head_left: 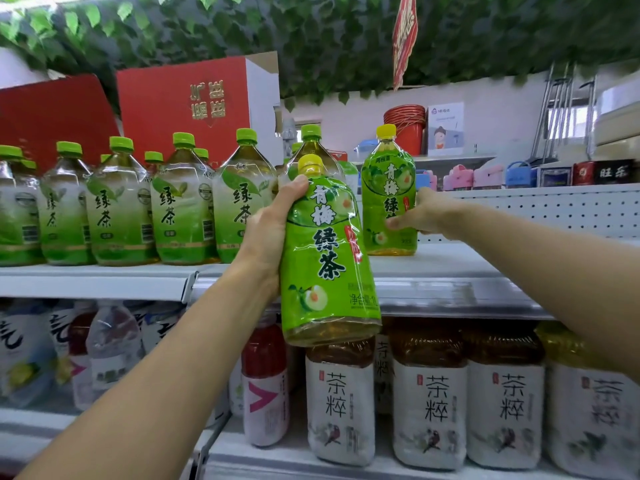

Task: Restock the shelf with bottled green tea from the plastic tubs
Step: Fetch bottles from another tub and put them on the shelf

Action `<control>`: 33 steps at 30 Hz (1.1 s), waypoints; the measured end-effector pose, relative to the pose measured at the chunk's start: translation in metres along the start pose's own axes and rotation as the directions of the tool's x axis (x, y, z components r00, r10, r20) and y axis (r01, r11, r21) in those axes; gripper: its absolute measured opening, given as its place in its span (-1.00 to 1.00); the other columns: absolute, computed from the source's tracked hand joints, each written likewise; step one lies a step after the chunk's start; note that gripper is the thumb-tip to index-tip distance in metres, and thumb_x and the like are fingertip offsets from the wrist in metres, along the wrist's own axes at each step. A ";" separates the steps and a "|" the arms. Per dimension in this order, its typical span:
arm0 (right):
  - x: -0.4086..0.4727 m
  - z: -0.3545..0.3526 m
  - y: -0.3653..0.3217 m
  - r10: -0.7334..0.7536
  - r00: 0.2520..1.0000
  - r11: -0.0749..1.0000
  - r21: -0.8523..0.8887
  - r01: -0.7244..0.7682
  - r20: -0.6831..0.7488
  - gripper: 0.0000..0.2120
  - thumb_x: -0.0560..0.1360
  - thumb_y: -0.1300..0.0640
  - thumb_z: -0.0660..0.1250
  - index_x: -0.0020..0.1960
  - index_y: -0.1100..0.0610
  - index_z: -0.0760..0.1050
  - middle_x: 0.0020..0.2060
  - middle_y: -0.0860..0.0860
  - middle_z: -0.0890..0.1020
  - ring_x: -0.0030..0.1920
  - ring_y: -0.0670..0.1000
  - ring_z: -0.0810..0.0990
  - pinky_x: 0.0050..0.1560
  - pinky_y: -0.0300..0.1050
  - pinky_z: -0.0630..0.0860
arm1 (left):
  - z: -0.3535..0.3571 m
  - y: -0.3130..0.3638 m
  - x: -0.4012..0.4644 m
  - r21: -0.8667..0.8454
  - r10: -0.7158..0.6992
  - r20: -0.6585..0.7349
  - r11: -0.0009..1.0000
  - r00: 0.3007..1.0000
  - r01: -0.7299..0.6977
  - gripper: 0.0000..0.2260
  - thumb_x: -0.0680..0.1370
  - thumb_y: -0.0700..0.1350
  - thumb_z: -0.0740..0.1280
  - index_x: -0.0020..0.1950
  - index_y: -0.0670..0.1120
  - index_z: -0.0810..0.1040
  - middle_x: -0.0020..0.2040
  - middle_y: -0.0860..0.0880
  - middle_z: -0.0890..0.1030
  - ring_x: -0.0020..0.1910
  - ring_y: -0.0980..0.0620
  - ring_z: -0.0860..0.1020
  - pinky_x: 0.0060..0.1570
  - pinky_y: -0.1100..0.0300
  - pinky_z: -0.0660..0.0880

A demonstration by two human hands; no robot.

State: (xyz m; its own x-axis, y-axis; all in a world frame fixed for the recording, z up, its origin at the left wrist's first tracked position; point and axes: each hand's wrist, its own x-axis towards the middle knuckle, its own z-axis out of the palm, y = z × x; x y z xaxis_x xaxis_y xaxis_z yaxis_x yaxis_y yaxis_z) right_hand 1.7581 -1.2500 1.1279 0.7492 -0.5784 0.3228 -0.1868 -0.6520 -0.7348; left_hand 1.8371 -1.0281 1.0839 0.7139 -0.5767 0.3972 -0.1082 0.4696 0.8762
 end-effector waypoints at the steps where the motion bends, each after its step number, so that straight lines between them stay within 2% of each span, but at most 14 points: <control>1: -0.003 0.002 -0.001 -0.019 0.996 1.000 -0.011 0.018 -0.088 -0.25 0.47 0.03 0.49 0.49 0.20 0.17 0.37 0.12 0.41 0.37 0.17 0.39 0.34 0.07 0.35 | 0.001 0.001 -0.001 0.009 0.001 0.001 1.000 1.000 -0.001 -0.55 0.46 0.15 0.44 0.18 -0.14 0.64 0.13 -0.24 0.69 -0.02 -0.20 0.66 0.17 -0.22 0.58; 3: -0.025 0.003 -0.012 -0.123 0.956 0.989 0.051 0.141 -0.265 -0.21 0.50 -0.02 0.45 0.53 0.20 0.09 0.41 0.16 0.35 0.37 0.16 0.37 0.30 0.05 0.36 | 0.003 0.002 -0.004 0.006 0.009 0.000 1.000 1.000 -0.009 -0.52 0.48 0.14 0.43 0.25 -0.17 0.63 0.15 -0.24 0.68 -0.03 -0.19 0.67 0.13 -0.18 0.60; 5: -0.060 0.002 -0.027 -0.271 0.916 0.937 0.137 0.322 -0.295 -0.18 0.50 -0.13 0.40 0.56 0.18 0.09 0.34 0.12 0.42 0.28 0.08 0.45 0.24 -0.01 0.44 | 0.007 0.003 -0.008 -0.020 0.047 -0.004 0.999 0.999 -0.047 -0.50 0.49 0.11 0.43 0.31 -0.19 0.59 0.15 -0.25 0.67 -0.03 -0.19 0.67 0.07 -0.16 0.63; 8: -0.120 0.006 -0.042 -0.382 0.924 0.898 0.245 0.367 0.016 -0.13 0.27 -0.35 0.32 0.44 0.12 0.35 0.17 0.01 0.60 0.09 0.00 0.62 0.09 -0.03 0.60 | 0.020 0.007 -0.010 -0.094 0.149 0.003 0.985 0.989 -0.148 -0.35 0.43 0.10 0.52 0.40 -0.19 0.48 0.20 -0.26 0.65 0.12 -0.26 0.66 0.11 -0.25 0.60; 10: -0.144 0.009 -0.045 -0.418 0.892 0.884 0.305 0.356 0.170 -0.45 0.26 -0.25 0.38 0.17 -0.02 0.53 -0.03 -0.08 0.71 -0.06 -0.07 0.70 -0.09 -0.16 0.64 | 0.036 0.012 -0.013 -0.144 0.231 0.007 0.963 0.973 -0.228 -0.26 0.37 0.12 0.56 0.42 -0.21 0.44 0.22 -0.28 0.63 0.16 -0.31 0.64 0.13 -0.31 0.56; 12: -0.147 0.006 -0.042 -0.478 0.866 0.827 0.407 0.389 0.144 -0.67 0.28 -0.04 0.49 0.01 -0.02 0.56 -0.14 -0.09 0.74 -0.14 -0.09 0.72 -0.18 -0.21 0.64 | 0.057 0.019 -0.015 -0.184 0.339 -0.051 0.921 0.940 -0.342 -0.30 0.38 0.09 0.54 0.39 -0.25 0.45 0.18 -0.30 0.64 0.11 -0.32 0.66 0.07 -0.31 0.59; 14: -0.144 -0.006 -0.037 -0.488 0.870 0.791 0.456 0.408 0.068 -0.57 0.22 0.04 0.53 0.06 0.07 0.58 -0.10 0.01 0.74 -0.11 0.01 0.74 -0.12 -0.10 0.67 | 0.077 0.025 -0.014 -0.184 0.416 -0.069 0.888 0.907 -0.421 -0.34 0.42 0.08 0.50 0.38 -0.27 0.45 0.16 -0.32 0.64 0.08 -0.33 0.66 0.03 -0.30 0.61; 17: -0.135 -0.028 -0.027 -0.483 0.875 0.759 0.480 0.439 -0.036 -0.47 0.19 0.08 0.55 0.14 0.15 0.57 -0.07 0.06 0.74 -0.08 0.06 0.74 -0.12 -0.06 0.67 | 0.100 0.032 -0.006 -0.075 0.444 0.053 0.895 0.894 -0.440 -0.38 0.51 0.21 0.37 0.37 -0.22 0.47 0.17 -0.25 0.66 0.10 -0.24 0.67 0.07 -0.20 0.62; 19: -0.126 -0.039 -0.018 -0.443 0.885 0.757 0.468 0.456 -0.145 -0.31 0.13 0.02 0.60 0.22 0.17 0.55 -0.02 0.07 0.73 -0.03 0.07 0.73 -0.02 0.05 0.66 | 0.112 0.034 0.004 0.047 0.417 0.166 0.902 0.894 -0.430 -0.43 0.62 0.28 0.16 0.37 -0.16 0.51 0.19 -0.17 0.67 0.13 -0.11 0.68 0.03 -0.01 0.65; 21: -0.115 -0.049 -0.008 -0.379 0.890 0.774 0.440 0.454 -0.252 -0.14 0.03 -0.10 0.65 0.26 0.15 0.53 0.01 0.05 0.72 0.01 0.06 0.72 0.06 0.11 0.64 | 0.122 0.026 0.012 0.241 0.373 0.175 0.881 0.911 -0.407 -0.41 0.61 0.33 0.07 0.41 -0.07 0.47 0.28 -0.09 0.60 0.20 -0.01 0.61 -0.05 0.18 0.59; 23: -0.102 -0.062 0.003 -0.317 0.892 0.796 0.420 0.435 -0.323 -0.07 -0.02 -0.17 0.68 0.27 0.11 0.49 0.03 0.03 0.71 0.03 0.05 0.71 0.07 0.10 0.63 | 0.126 0.004 0.026 0.468 0.317 0.133 0.815 0.939 -0.341 -0.35 0.54 0.33 0.17 0.51 -0.03 0.33 0.43 -0.08 0.42 0.37 -0.03 0.43 0.14 0.09 0.46; 26: -0.088 -0.074 0.020 -0.252 0.912 0.811 0.444 0.381 -0.323 -0.18 0.06 -0.02 0.63 0.24 0.10 0.41 0.02 0.02 0.67 -0.02 0.01 0.70 -0.13 -0.07 0.64 | 0.123 -0.028 0.050 0.721 0.230 0.064 0.662 0.971 -0.204 -0.30 0.59 0.10 0.36 0.61 -0.04 0.09 0.57 -0.11 0.11 0.53 -0.16 0.19 0.49 -0.13 0.23; 30: -0.075 -0.073 0.045 -0.169 0.950 0.856 0.440 0.273 -0.261 -0.14 0.12 0.06 0.64 0.33 0.17 0.34 0.06 0.06 0.64 -0.06 -0.03 0.67 -0.28 -0.21 0.61 | 0.123 -0.029 0.066 0.753 0.119 -0.036 0.656 0.992 -0.051 -0.14 0.58 -0.08 0.41 0.64 -0.10 -0.17 0.62 -0.15 -0.11 0.57 -0.22 0.11 0.42 -0.01 0.26; 33: -0.063 -0.075 0.057 -0.123 0.962 0.864 0.450 0.224 -0.244 0.16 -0.11 -0.12 0.69 0.37 0.15 0.27 0.10 0.08 0.64 0.01 0.03 0.68 0.03 -0.01 0.63 | 0.120 -0.035 0.072 0.731 -0.022 -0.071 0.679 0.997 0.067 -0.02 0.56 -0.08 0.44 0.62 -0.05 -0.31 0.64 -0.21 -0.06 0.55 -0.26 0.18 0.47 -0.08 0.26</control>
State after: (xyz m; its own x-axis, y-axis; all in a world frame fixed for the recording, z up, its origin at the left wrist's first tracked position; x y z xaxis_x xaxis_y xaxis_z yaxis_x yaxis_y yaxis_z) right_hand 1.6522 -1.2875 1.1105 0.5886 -0.5961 0.5461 0.2929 -0.4724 -0.8313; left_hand 1.8094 -1.1665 1.1147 0.7636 -0.5379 0.3573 -0.5313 -0.2090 0.8210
